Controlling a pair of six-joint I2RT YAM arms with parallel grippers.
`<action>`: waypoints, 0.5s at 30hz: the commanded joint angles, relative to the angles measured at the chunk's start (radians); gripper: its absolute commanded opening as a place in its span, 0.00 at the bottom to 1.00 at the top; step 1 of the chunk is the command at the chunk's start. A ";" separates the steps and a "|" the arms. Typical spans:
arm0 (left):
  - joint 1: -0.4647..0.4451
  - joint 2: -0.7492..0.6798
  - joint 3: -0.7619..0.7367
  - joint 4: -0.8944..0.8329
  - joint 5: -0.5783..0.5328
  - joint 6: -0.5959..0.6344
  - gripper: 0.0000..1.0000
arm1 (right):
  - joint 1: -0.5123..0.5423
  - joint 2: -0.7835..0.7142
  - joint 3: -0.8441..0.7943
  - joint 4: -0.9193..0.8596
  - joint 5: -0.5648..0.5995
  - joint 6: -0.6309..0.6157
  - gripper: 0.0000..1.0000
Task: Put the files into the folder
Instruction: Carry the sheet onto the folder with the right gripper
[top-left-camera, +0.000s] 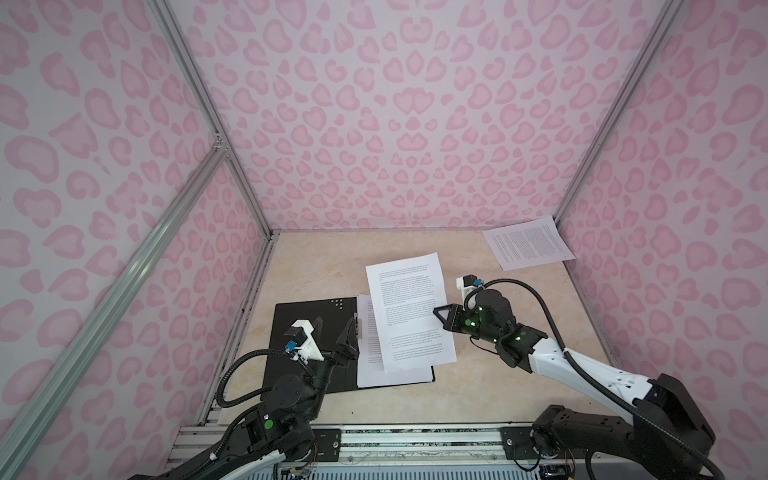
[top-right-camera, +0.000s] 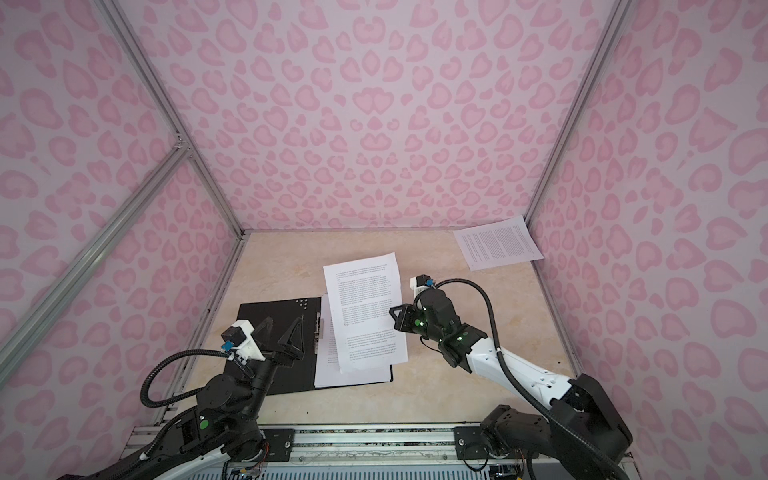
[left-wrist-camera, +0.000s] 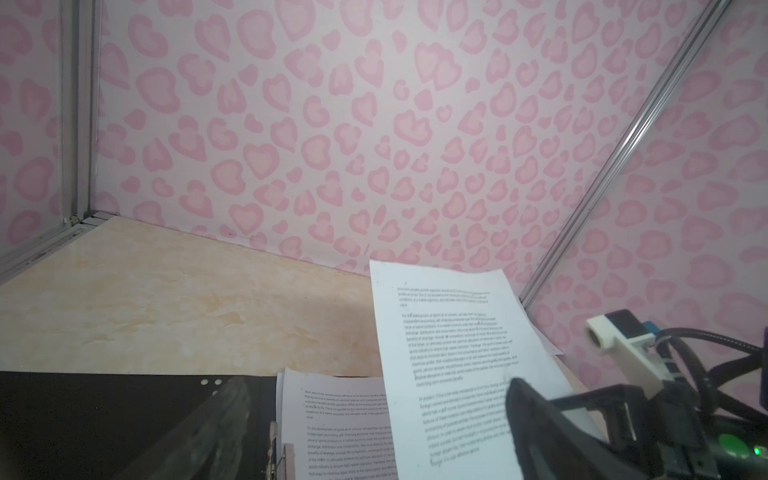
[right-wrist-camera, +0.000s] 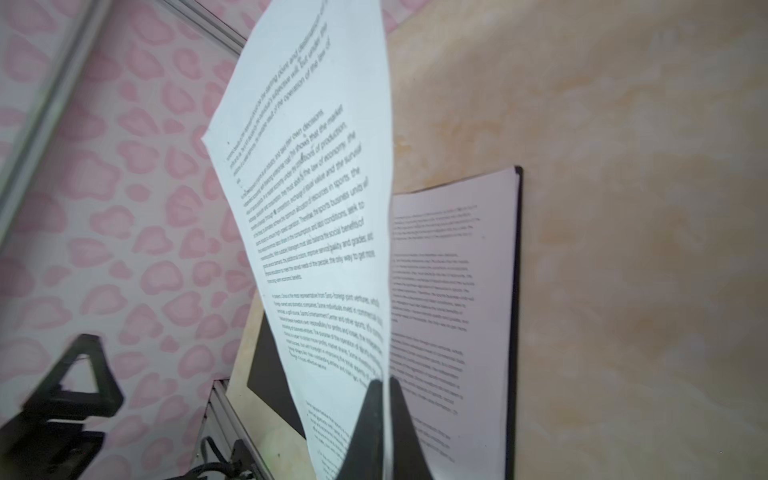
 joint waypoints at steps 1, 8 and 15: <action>0.001 0.048 0.028 -0.008 0.029 0.013 0.98 | 0.006 0.084 -0.054 0.144 -0.025 0.024 0.00; 0.001 0.213 0.088 -0.050 0.064 0.020 0.98 | 0.056 0.284 -0.060 0.299 -0.028 0.068 0.00; 0.001 0.272 0.106 -0.055 0.079 0.024 0.98 | 0.089 0.340 -0.015 0.327 -0.005 0.100 0.00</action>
